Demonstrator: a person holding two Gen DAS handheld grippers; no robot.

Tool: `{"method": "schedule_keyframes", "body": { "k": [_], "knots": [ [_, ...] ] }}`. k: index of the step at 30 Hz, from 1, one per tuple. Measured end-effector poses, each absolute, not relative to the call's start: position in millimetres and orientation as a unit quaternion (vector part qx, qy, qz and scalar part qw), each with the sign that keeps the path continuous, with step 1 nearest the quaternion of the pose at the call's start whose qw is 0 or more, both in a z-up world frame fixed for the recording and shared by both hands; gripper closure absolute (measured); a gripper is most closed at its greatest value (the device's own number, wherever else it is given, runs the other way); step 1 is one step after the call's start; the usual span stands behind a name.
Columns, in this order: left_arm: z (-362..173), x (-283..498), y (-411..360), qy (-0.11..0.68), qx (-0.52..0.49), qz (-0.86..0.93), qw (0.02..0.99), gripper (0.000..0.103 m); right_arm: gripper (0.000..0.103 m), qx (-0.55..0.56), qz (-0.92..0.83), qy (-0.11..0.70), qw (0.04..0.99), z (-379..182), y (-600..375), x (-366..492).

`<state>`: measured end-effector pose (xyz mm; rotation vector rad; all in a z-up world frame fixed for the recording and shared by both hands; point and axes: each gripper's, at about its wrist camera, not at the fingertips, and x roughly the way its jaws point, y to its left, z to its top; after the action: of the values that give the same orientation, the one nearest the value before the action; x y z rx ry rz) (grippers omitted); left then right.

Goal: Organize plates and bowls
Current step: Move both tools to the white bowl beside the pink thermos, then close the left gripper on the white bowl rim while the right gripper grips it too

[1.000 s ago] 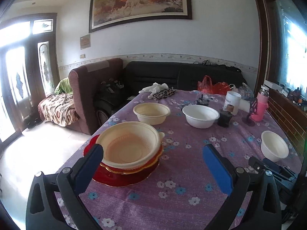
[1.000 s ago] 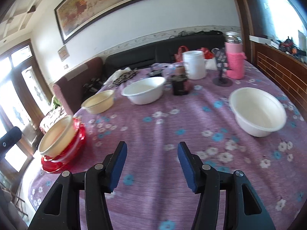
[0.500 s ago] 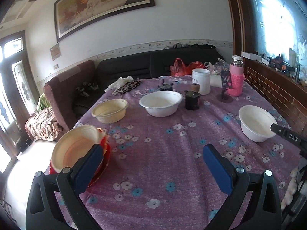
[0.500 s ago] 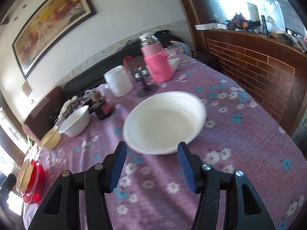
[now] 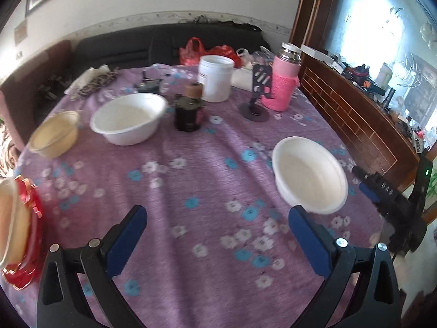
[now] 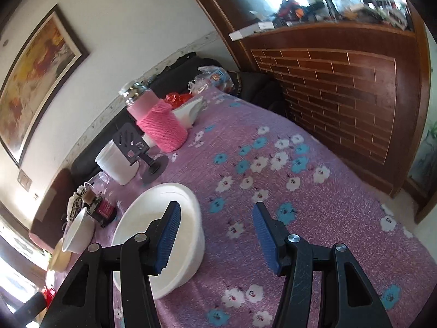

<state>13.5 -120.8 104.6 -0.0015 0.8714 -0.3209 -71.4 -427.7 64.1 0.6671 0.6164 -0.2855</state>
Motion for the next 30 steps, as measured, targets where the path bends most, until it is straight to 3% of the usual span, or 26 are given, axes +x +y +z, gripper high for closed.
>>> {"method": "schedule_keyframes", "body": {
  "k": [11,14,16,19,20,21,23,25,30],
  "knots": [
    [46,103,-198,0.501,-0.054,-0.188,0.843,0.002,0.046,0.310,-0.101,0.330,0.886,50,-408,-53],
    [31,116,-209,0.522,-0.054,-0.197,0.828,0.020,0.057,0.303,-0.097,0.341,0.884,45,-402,-48],
    [23,121,-216,0.530,-0.050,-0.200,0.822,0.026,0.063,0.299,-0.098,0.347,0.884,43,-401,-47],
    [15,125,-224,0.539,-0.042,-0.206,0.816,0.053,0.070,0.298,-0.094,0.352,0.882,40,-398,-46],
    [14,124,-226,0.541,-0.038,-0.208,0.814,0.069,0.072,0.296,-0.095,0.352,0.883,40,-398,-46],
    [13,123,-229,0.540,-0.036,-0.215,0.813,0.079,0.073,0.292,-0.093,0.352,0.884,41,-396,-45],
    [16,118,-232,0.534,-0.029,-0.226,0.814,0.088,0.079,0.280,-0.093,0.349,0.889,43,-391,-45],
    [22,110,-233,0.523,-0.018,-0.230,0.821,0.092,0.089,0.263,-0.092,0.349,0.895,45,-385,-45],
    [34,93,-219,0.510,-0.017,-0.226,0.830,0.092,0.091,0.251,-0.075,0.331,0.907,52,-377,-51]
  ]
}}
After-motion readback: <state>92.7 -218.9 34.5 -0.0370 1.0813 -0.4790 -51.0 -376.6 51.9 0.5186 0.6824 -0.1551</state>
